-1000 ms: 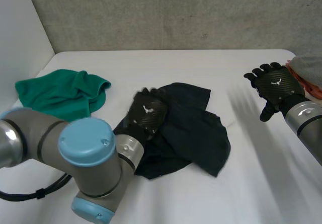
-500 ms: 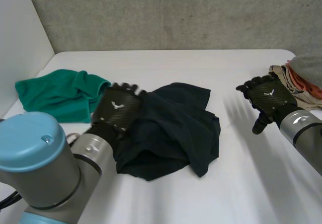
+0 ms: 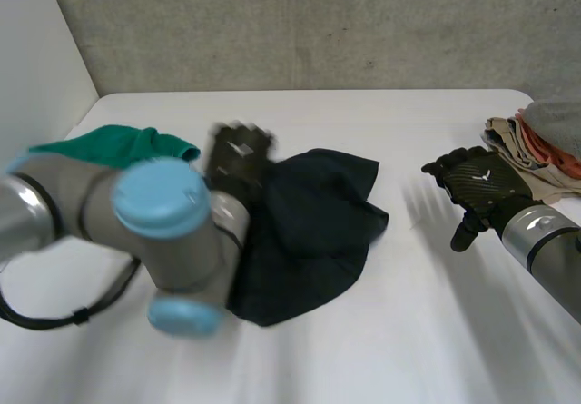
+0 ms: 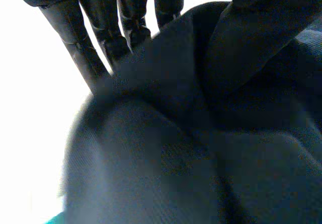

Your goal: Fold the laundry.

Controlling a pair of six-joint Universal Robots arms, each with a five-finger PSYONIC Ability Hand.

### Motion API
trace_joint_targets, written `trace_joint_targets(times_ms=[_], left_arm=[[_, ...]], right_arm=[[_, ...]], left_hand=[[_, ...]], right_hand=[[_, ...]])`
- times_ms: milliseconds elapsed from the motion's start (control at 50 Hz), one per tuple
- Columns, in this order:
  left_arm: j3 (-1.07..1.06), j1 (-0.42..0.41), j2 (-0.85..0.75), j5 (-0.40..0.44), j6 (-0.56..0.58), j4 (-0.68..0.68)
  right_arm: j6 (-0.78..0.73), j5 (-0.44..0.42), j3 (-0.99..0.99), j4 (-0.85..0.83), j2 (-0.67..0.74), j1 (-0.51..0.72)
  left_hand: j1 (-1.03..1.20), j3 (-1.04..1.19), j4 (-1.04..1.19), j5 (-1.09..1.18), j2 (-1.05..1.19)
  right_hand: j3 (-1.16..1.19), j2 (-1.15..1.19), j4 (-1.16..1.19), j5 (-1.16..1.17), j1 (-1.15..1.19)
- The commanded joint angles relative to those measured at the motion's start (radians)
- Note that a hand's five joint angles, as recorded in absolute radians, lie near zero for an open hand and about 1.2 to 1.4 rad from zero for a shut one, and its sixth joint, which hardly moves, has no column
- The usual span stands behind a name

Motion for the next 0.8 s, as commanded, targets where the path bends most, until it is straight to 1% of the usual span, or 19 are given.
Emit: trace_joint_targets(times_ms=[20, 60, 80, 100, 160, 180, 220, 320, 400, 460, 480, 580, 600, 620, 640, 660, 700, 720, 800], left_arm=[[-0.035, 0.253, 0.069, -0.094, -0.15, 0.047], [-0.06, 0.283, 0.069, -0.092, -0.191, 0.044], [-0.076, 0.294, 0.069, -0.092, -0.209, 0.041], [-0.111, 0.306, 0.071, -0.089, -0.241, 0.032], [-0.158, 0.312, 0.075, -0.077, -0.269, 0.011], [-0.181, 0.311, 0.081, -0.066, -0.272, -0.006], [-0.202, 0.306, 0.097, -0.055, -0.275, -0.02], [-0.285, 0.304, 0.216, -0.042, -0.275, -0.02], [-0.348, 0.303, 0.314, -0.003, -0.266, 0.009], [-0.386, 0.306, 0.374, 0.081, -0.241, 0.032], [-0.403, 0.31, 0.394, 0.139, -0.216, 0.035], [-0.428, 0.318, 0.41, 0.311, -0.119, 0.035], [-0.434, 0.32, 0.405, 0.378, -0.065, 0.034], [-0.435, 0.32, 0.402, 0.397, -0.048, 0.032], [-0.432, 0.32, 0.397, 0.443, -0.006, 0.027], [-0.428, 0.32, 0.394, 0.455, 0.01, 0.026], [-0.425, 0.318, 0.376, 0.471, 0.051, 0.024], [-0.417, 0.308, 0.338, 0.471, 0.097, 0.03], [-0.368, 0.306, 0.256, 0.443, 0.167, 0.026]], right_arm=[[-0.004, 0.005, 0.008, 0.001, -0.004, 0.031], [-0.004, 0.005, 0.009, 0.001, -0.003, 0.057], [-0.004, 0.005, 0.009, 0.001, -0.002, 0.068], [-0.004, 0.006, 0.009, 0.001, -0.001, 0.079], [-0.004, 0.006, 0.011, -0.002, 0.001, 0.123], [-0.004, 0.006, 0.009, -0.002, 0.001, 0.137], [0.001, 0.008, 0.003, -0.002, 0.005, 0.174], [0.011, 0.031, -0.012, 0.004, 0.008, 0.243], [0.021, 0.061, -0.018, 0.007, 0.01, 0.283], [0.064, 0.08, -0.028, 0.007, 0.019, 0.318], [0.082, 0.085, -0.034, 0.009, 0.025, 0.324], [0.235, 0.091, -0.093, 0.045, 0.094, 0.353], [0.295, 0.091, -0.127, 0.074, 0.123, 0.359], [0.318, 0.089, -0.141, 0.088, 0.135, 0.361], [0.346, 0.089, -0.156, 0.102, 0.149, 0.364], [0.401, 0.086, -0.188, 0.132, 0.181, 0.368], [0.444, 0.083, -0.221, 0.16, 0.212, 0.376], [0.459, 0.083, -0.238, 0.171, 0.229, 0.381], [0.495, 0.086, -0.316, 0.206, 0.307, 0.413]], left_hand=[[0.231, 0.216, 0.2, 0.249, 0.205], [0.231, 0.216, 0.2, 0.249, 0.205], [0.182, 0.167, 0.151, 0.2, 0.156], [-0.138, -0.153, -0.169, -0.12, -0.164], [-0.598, -0.613, -0.629, -0.58, -0.624], [-0.817, -0.832, -0.848, -0.8, -0.843], [-0.945, -0.96, -0.976, -0.928, -0.971], [-0.969, -0.984, -1.0, -0.952, -0.995], [-0.96, -0.975, -0.991, -0.943, -0.987], [-0.943, -0.958, -0.974, -0.925, -0.969], [-0.945, -0.961, -0.977, -0.928, -0.972], [-0.943, -0.958, -0.974, -0.925, -0.969], [-0.937, -0.952, -0.968, -0.919, -0.963], [-0.931, -0.946, -0.962, -0.914, -0.957], [-0.925, -0.94, -0.956, -0.908, -0.951], [-0.925, -0.94, -0.956, -0.908, -0.951], [-0.925, -0.94, -0.956, -0.908, -0.951], [-0.922, -0.937, -0.953, -0.905, -0.948], [-0.916, -0.931, -0.947, -0.899, -0.942]], right_hand=[[-0.037, -0.036, -0.037, -0.041, -0.048], [-0.037, -0.036, -0.037, -0.041, -0.048], [-0.037, -0.036, -0.037, -0.041, -0.048], [-0.037, -0.036, -0.037, -0.041, -0.048], [-0.037, -0.036, -0.037, -0.041, -0.048], [-0.037, -0.036, -0.037, -0.041, -0.048], [-0.037, -0.036, -0.037, -0.041, -0.048], [-0.037, -0.036, -0.037, -0.041, -0.048], [-0.037, -0.036, -0.037, -0.041, -0.048], [-0.037, -0.036, -0.037, -0.041, -0.048], [-0.037, -0.036, -0.037, -0.041, -0.048], [-0.037, -0.036, -0.037, -0.041, -0.048], [-0.037, -0.036, -0.037, -0.041, -0.048], [-0.037, -0.036, -0.037, -0.041, -0.048], [-0.037, -0.036, -0.037, -0.041, -0.048], [-0.037, -0.036, -0.037, -0.041, -0.048], [-0.037, -0.036, -0.037, -0.041, -0.048], [-0.033, -0.032, -0.033, -0.037, -0.044], [0.009, 0.009, 0.008, 0.004, -0.002]])
